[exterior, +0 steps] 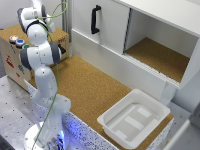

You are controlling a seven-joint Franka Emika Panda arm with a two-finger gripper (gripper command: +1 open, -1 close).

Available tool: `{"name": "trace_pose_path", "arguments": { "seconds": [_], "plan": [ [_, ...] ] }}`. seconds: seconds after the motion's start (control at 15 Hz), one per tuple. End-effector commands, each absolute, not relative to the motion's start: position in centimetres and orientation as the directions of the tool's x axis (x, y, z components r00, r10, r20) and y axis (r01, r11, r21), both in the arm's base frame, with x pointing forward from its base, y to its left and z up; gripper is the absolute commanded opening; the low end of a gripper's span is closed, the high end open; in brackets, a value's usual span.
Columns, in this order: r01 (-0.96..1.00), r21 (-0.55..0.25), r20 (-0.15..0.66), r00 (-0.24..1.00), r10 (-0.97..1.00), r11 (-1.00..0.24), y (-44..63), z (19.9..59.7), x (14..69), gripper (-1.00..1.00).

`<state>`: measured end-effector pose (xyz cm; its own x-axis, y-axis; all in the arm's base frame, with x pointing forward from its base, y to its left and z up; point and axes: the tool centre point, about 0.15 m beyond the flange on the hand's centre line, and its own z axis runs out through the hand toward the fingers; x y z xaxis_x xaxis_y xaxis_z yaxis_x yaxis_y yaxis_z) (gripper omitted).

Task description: Rotate the purple block to the right

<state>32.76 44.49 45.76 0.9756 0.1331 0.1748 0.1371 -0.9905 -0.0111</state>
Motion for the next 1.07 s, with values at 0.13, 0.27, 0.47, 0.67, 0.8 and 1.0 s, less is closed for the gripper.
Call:
{"name": "trace_pose_path", "arguments": {
  "seconds": [0.13,0.27,0.47,0.67,0.8,1.0],
  "plan": [
    [0.001,0.088,0.106,0.994,0.01,-0.996,46.4,46.5,34.2,-1.0],
    [0.002,0.08,0.107,0.994,0.011,-0.997,46.6,45.9,33.8,1.0],
    [0.003,0.078,0.091,0.996,0.01,-0.997,46.4,45.1,32.8,1.0],
    [0.06,0.09,0.1,0.993,0.069,-0.994,46.5,45.8,32.1,1.0],
    [0.078,0.124,0.137,0.986,0.095,-0.989,46.2,47.6,31.5,1.0],
    [0.078,0.122,0.178,0.979,0.099,-0.989,45.3,49.4,30.6,1.0]
  ]
}}
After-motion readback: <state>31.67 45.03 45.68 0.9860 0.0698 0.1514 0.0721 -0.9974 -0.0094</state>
